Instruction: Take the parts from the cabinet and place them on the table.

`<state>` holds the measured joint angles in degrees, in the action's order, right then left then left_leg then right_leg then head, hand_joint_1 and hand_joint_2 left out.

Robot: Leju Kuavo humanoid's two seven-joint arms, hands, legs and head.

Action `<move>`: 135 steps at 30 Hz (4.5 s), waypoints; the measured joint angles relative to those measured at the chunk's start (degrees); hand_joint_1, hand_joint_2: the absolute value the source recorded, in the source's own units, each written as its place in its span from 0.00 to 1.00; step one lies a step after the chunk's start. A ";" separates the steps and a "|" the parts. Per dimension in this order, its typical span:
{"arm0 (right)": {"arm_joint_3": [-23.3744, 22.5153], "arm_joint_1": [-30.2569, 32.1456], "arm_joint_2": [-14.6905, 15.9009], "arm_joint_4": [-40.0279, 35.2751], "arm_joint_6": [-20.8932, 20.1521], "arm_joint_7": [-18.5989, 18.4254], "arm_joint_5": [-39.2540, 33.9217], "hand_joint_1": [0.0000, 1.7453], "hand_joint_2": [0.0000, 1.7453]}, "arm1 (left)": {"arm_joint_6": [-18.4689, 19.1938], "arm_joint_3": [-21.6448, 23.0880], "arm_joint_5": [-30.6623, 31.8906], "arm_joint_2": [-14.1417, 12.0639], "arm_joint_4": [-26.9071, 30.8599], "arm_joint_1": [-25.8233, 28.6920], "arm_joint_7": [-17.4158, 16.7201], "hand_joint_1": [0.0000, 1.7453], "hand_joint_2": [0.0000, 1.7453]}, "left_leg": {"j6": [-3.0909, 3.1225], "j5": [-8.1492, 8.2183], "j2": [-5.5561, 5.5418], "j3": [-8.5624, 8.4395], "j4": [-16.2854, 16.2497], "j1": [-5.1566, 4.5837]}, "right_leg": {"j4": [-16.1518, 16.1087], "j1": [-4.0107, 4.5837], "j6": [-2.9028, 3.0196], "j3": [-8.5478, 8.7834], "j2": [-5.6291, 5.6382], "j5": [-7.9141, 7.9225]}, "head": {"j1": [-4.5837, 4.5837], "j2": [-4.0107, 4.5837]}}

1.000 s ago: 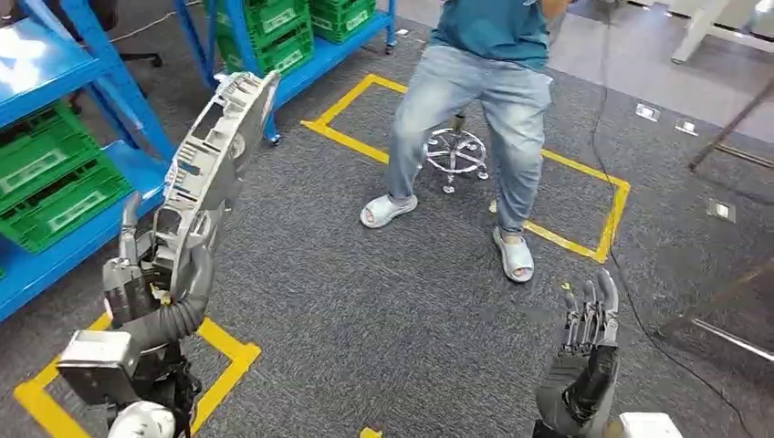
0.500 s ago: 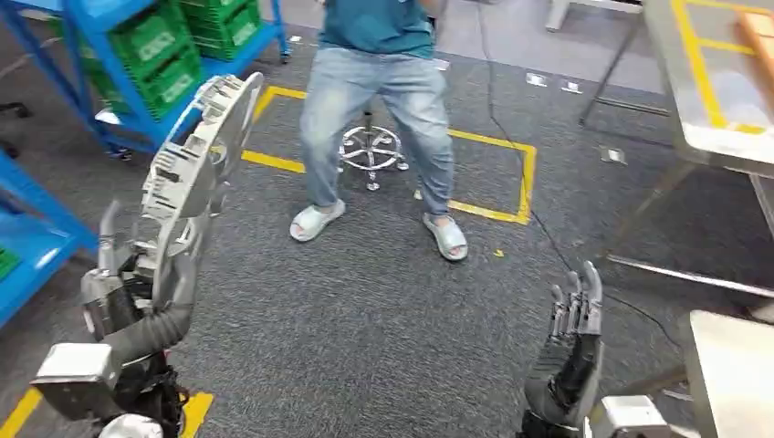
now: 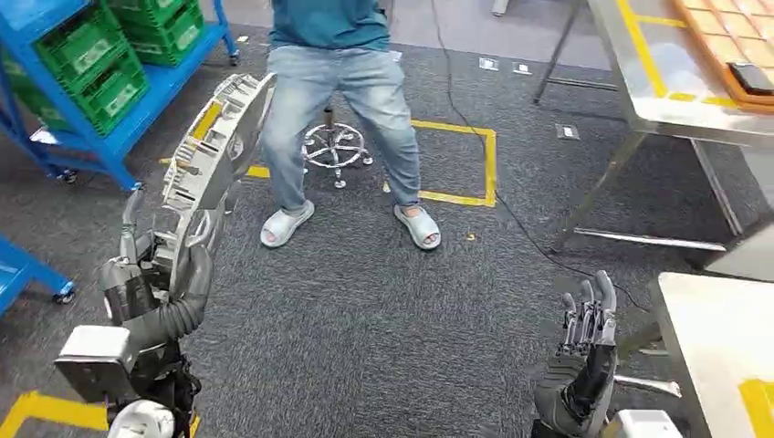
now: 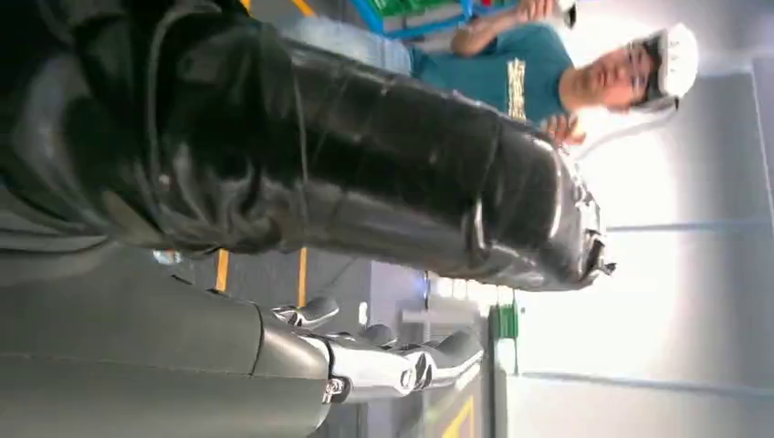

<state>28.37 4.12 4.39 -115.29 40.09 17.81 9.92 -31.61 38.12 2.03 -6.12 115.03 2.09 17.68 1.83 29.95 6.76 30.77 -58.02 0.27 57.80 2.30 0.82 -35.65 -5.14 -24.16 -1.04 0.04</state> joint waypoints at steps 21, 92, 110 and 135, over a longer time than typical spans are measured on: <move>0.09 0.16 0.11 0.11 0.00 0.09 -0.02 0.00 0.00 | -0.13 -0.81 -0.15 0.24 -0.65 0.15 -0.13 1.00 1.00 | -0.53 -1.89 -8.27 2.22 -1.27 1.65 | 3.95 -2.42 -3.61 -2.98 7.57 -1.45 | -0.03 0.00; 0.96 0.32 0.37 0.44 0.00 0.52 -0.92 0.00 0.00 | -0.13 -1.20 1.57 0.26 -0.72 0.11 0.20 1.00 1.00 | -0.35 -0.24 -0.97 1.21 -1.48 0.03 | 1.54 0.50 1.35 -0.61 0.58 -1.02 | -1.91 0.00; 0.81 0.91 0.26 0.13 0.02 1.03 -1.84 0.00 0.00 | -0.11 -0.87 1.62 0.15 -0.02 0.18 0.33 1.00 1.00 | -2.16 -1.89 -9.23 4.54 -3.83 2.24 | 2.11 -2.78 -2.46 0.02 13.27 -2.64 | 0.28 0.00; 0.63 1.12 -0.42 0.09 0.00 -0.59 2.89 0.00 0.00 | -0.20 -0.96 2.30 0.02 0.15 0.55 0.39 1.00 1.00 | -3.63 -2.21 -6.76 8.75 -9.41 1.91 | -1.73 -1.75 0.64 3.78 5.79 -0.99 | -0.46 0.00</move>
<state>29.00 5.24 3.98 -115.21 40.09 17.22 12.81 -31.80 37.16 4.33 -6.10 115.18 2.65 18.08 -1.80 27.73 0.00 39.51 -67.44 2.18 56.06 0.54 1.46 -31.87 0.65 -25.15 -1.51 0.04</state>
